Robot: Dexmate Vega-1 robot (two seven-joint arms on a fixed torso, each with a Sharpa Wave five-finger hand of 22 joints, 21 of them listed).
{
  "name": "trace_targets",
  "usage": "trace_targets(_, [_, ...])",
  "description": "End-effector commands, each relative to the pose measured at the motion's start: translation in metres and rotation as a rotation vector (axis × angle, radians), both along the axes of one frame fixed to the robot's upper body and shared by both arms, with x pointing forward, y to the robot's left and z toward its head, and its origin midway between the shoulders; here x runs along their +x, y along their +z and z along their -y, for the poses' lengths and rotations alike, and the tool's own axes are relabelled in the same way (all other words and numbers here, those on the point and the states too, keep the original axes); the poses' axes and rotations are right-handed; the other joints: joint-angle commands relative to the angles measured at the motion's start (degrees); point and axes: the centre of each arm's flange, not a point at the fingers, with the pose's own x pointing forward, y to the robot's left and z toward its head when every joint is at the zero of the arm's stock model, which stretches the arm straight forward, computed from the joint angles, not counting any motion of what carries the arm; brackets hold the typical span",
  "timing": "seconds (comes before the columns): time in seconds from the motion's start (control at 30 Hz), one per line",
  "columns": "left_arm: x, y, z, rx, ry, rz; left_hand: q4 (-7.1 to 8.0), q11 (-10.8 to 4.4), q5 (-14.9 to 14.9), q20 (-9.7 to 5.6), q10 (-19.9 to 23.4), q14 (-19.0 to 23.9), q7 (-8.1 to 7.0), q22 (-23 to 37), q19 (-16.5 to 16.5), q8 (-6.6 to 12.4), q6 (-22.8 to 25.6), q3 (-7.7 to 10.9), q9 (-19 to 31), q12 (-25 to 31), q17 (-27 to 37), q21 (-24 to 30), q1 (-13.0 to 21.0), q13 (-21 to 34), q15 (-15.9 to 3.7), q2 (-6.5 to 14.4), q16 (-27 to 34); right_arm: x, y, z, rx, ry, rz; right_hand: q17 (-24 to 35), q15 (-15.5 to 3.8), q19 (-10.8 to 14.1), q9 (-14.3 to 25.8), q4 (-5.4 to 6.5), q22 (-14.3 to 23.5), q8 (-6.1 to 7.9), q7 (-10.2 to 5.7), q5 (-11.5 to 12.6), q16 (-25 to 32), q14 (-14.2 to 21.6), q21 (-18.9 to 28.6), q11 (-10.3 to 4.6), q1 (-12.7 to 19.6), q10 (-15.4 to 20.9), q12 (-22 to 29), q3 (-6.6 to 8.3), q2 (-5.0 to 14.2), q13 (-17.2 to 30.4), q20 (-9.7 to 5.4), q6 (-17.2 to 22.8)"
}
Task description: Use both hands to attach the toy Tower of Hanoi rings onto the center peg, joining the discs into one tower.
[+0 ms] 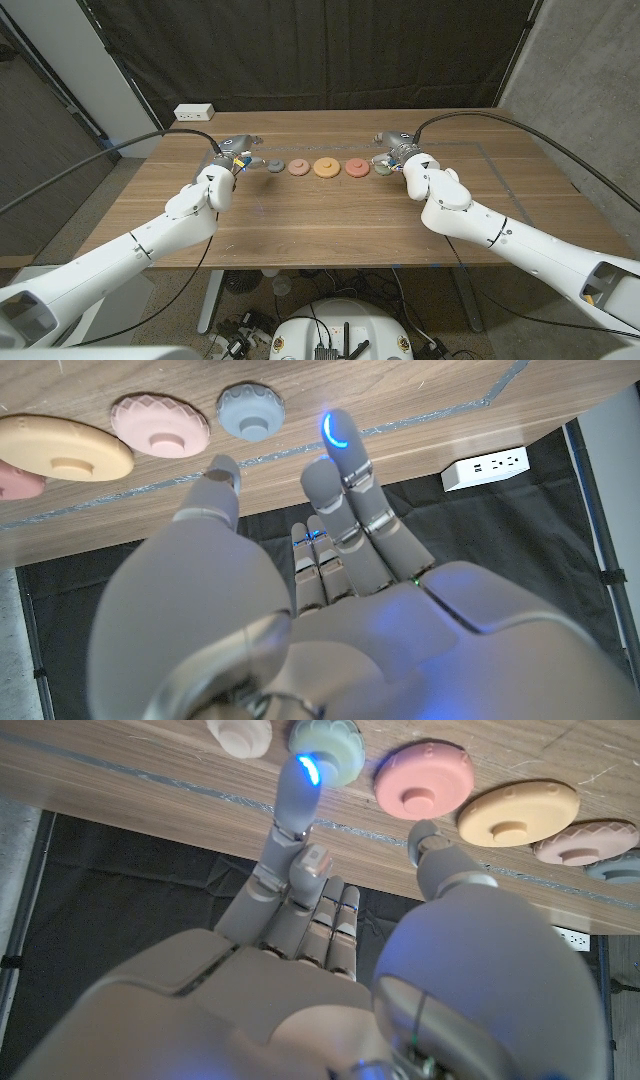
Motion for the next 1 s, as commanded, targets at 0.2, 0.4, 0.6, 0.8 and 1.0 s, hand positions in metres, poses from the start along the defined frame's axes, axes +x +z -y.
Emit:
trace_targets(0.2, [0.0,-0.004,0.002,0.0,0.003,-0.002,-0.08,0.0,0.36,-4.16,0.73,0.08,-0.02,0.01,-0.3,0.31,0.63,-0.25,0.11,-0.06,0.09,0.52,0.58,0.23,-0.13,0.01,0.26,0.01,0.001,-0.019,-0.008,0.027,-0.03,0.0,-5.73,-0.27,0.21,0.32,-0.13,-0.23,-0.01,-0.16,-0.27,-0.44,0.2,0.13,-0.75,-0.36,-0.2,0.13,-0.28,-0.17,-0.05,-0.14])
trace_targets(0.4, [0.0,-0.005,0.001,-0.004,0.004,-0.002,-0.06,0.05,0.38,-4.16,0.83,-0.05,-0.01,-0.15,-0.41,0.3,0.65,-0.32,0.11,-0.11,-0.04,0.81,0.56,0.17,-0.12,0.06,0.18,0.015,0.003,-0.025,-0.021,0.026,-0.045,-0.01,-5.74,-0.48,0.32,0.28,-0.26,-0.34,0.36,-0.18,-0.48,-0.66,0.24,0.1,-0.87,-0.84,-0.39,0.1,-0.41,-0.36,-0.05,-0.72])
trace_targets(0.6, [0.0,-0.006,0.001,-0.005,0.004,-0.004,-0.07,0.03,0.41,-4.17,0.93,-0.08,-0.03,-0.25,-0.49,0.31,0.71,-0.35,0.11,-0.1,-0.07,1.0,0.56,0.17,-0.12,0.1,0.19,0.019,0.004,-0.03,-0.033,0.021,-0.069,-0.21,-5.73,-0.75,0.38,0.25,-0.42,-0.46,0.87,-0.23,-0.91,-1.12,0.21,0.2,-0.97,-1.5,-0.61,0.06,-0.57,-0.5,-0.04,-1.26])
trace_targets(0.8, [0.0,-0.007,0.001,-0.006,0.003,-0.006,-0.09,0.05,0.44,-4.18,1.0,-0.06,-0.07,-0.4,-0.62,0.33,0.81,-0.4,0.11,-0.12,-0.04,1.27,0.59,0.18,-0.13,0.15,0.26,0.025,0.003,-0.032,-0.042,0.03,-0.083,-0.44,-5.77,-1.16,0.48,0.18,-0.61,-0.54,1.46,-0.27,-1.51,-1.7,0.25,0.47,-0.97,-1.97,-0.61,0.04,-0.65,-0.68,-0.03,-1.92])
trace_targets(1.0, [-0.002,-0.008,-0.001,-0.009,0.006,-0.006,-0.09,0.09,0.46,-4.18,0.97,0.0,-0.11,-0.55,-0.75,0.33,0.87,-0.43,0.11,-0.17,0.02,1.56,0.62,0.19,-0.13,0.22,0.37,0.032,0.004,-0.034,-0.054,0.037,-0.103,-0.52,-5.77,-1.48,0.56,0.1,-0.77,-0.59,1.59,-0.32,-1.88,-1.96,0.33,0.53,-0.86,-2.61,-0.68,0.01,-0.69,-0.82,-0.03,-2.46])
